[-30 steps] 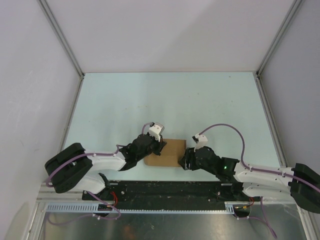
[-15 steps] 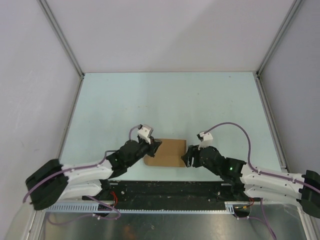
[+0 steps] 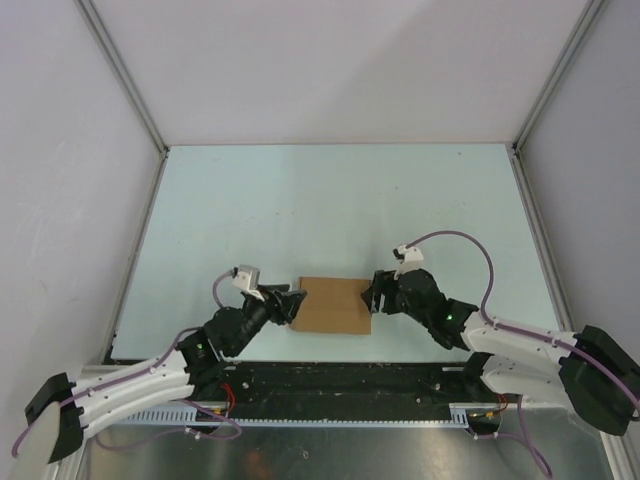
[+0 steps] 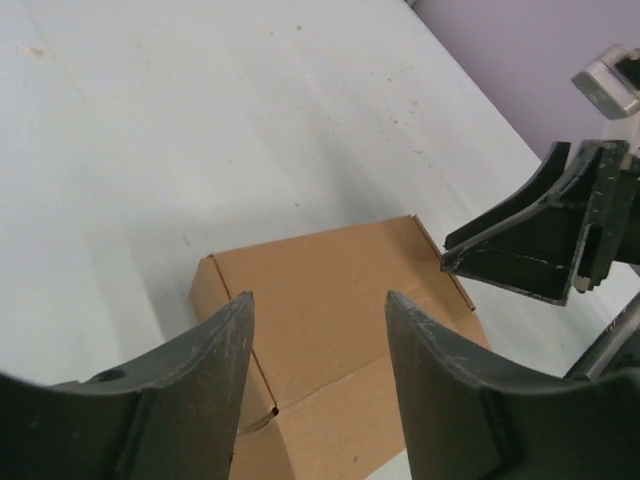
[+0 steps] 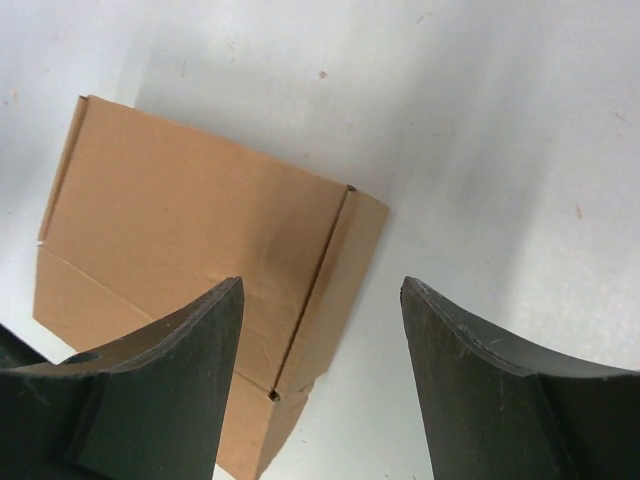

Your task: Fold the paper box

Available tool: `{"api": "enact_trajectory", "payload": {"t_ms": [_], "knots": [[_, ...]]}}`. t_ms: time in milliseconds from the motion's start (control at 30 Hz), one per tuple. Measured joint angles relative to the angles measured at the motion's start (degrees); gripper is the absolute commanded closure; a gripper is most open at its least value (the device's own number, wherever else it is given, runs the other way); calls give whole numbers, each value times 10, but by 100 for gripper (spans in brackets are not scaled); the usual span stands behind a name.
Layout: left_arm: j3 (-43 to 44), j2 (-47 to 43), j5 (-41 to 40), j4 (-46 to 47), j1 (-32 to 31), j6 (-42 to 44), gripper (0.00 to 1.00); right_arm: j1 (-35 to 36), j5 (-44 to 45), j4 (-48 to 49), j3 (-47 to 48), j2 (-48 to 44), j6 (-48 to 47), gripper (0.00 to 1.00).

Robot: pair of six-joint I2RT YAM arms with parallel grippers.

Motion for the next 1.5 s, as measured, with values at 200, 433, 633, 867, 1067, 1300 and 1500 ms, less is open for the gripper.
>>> {"api": "enact_trajectory", "payload": {"t_ms": [200, 433, 633, 867, 1067, 1300, 1500], "knots": [[0, 9, -34, -97, -4, -53, 35, -21, -47, 59, 3, 49, -7, 30], [0, 24, -41, -164, -16, -108, 34, -31, -73, 86, 4, 77, -10, 30], [0, 29, -42, -178, -54, -141, 34, -35, -85, 101, 5, 100, -12, 30], [0, 60, -45, -180, -85, -159, 34, -37, -92, 113, 8, 111, -13, 31], [0, 66, -52, -180, -97, -166, 38, -39, -96, 120, 9, 118, -13, 31], [0, 55, -52, -181, -106, -165, 45, -40, -101, 121, 9, 119, -13, 31], [0, 39, -50, -181, -109, -165, 50, -40, -103, 122, 9, 119, -13, 31]]}}
